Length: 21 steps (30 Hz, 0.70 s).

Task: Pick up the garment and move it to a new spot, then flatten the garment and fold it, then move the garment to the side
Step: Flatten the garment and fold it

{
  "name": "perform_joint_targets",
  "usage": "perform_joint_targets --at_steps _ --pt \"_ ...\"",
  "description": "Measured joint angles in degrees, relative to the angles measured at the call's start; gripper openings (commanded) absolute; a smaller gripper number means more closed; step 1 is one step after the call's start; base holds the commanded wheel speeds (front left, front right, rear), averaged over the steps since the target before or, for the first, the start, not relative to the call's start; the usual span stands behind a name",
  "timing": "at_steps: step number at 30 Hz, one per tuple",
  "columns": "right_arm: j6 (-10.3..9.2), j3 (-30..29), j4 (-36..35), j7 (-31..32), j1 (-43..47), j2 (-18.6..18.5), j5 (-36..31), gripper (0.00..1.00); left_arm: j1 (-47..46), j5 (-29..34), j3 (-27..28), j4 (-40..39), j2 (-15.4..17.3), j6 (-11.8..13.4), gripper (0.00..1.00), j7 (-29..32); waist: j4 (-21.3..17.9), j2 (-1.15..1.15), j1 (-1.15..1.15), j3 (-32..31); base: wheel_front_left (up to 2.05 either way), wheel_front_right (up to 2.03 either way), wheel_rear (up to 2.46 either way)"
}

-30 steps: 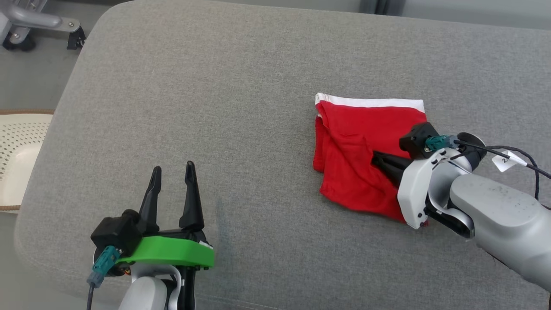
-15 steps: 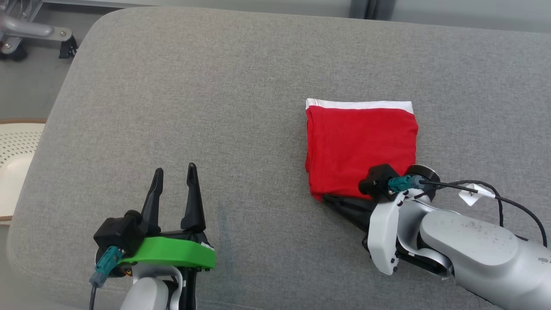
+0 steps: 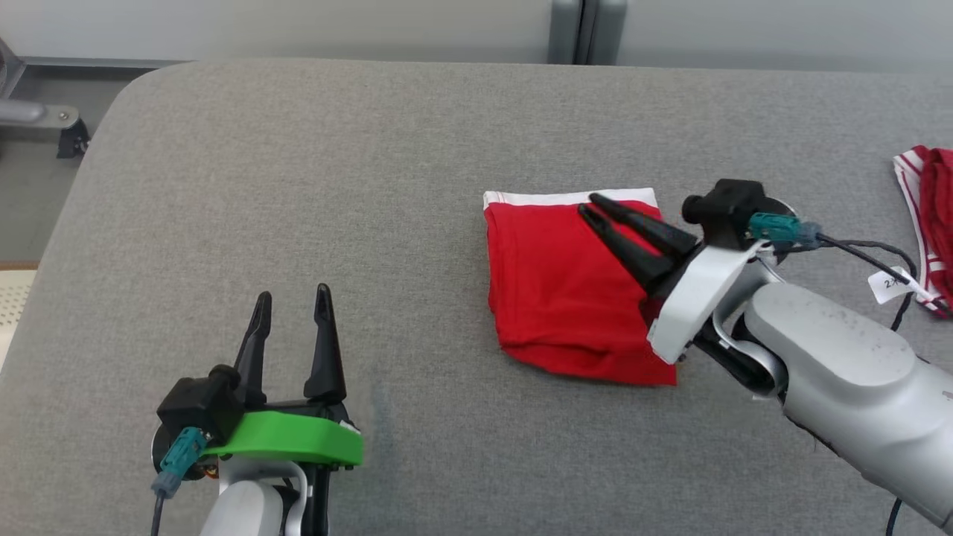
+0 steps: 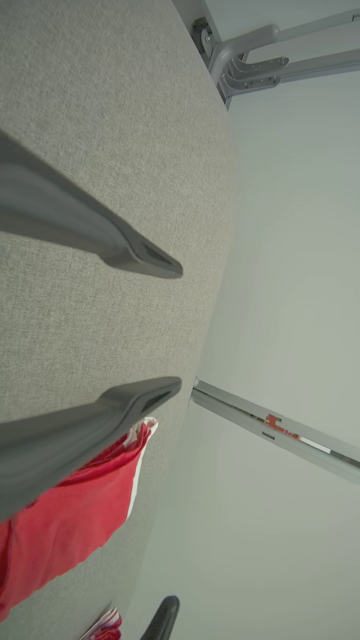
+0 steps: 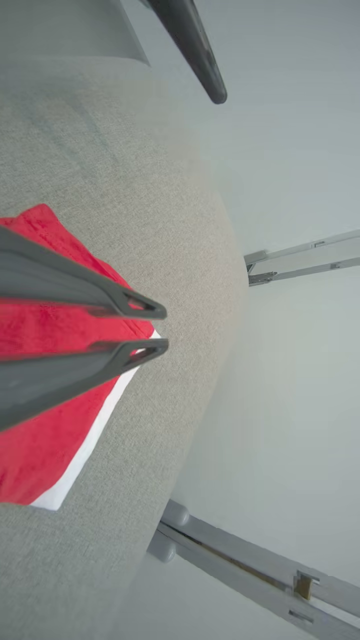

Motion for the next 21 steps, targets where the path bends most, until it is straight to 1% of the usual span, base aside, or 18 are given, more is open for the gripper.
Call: perform_joint_targets --at_steps 5,11,15,21 --pt "0.00 -12.23 1.75 0.00 7.29 2.11 -5.35 1.00 -0.01 0.37 1.12 0.43 0.00 -0.36 1.00 0.00 -2.69 0.00 0.00 -1.50 0.00 0.00 0.00" --pt "-0.01 -28.37 1.74 -0.01 16.23 6.98 -13.23 1.00 1.14 0.10 2.44 0.78 -0.01 -0.63 1.00 0.01 -6.13 0.00 0.00 -3.27 0.00 0.00 0.00" --pt "-0.01 -37.61 -0.02 -0.01 22.27 10.89 -18.52 1.00 2.16 0.09 3.32 0.86 -0.02 -0.67 1.00 0.01 -8.06 0.00 0.00 -4.24 0.00 0.00 0.00" --pt "-0.01 -47.27 -3.92 -0.01 29.33 16.61 -26.99 1.00 4.66 1.18 4.81 0.02 -0.02 -0.92 1.00 -0.08 -9.71 0.00 0.00 -5.37 0.00 0.00 0.00"
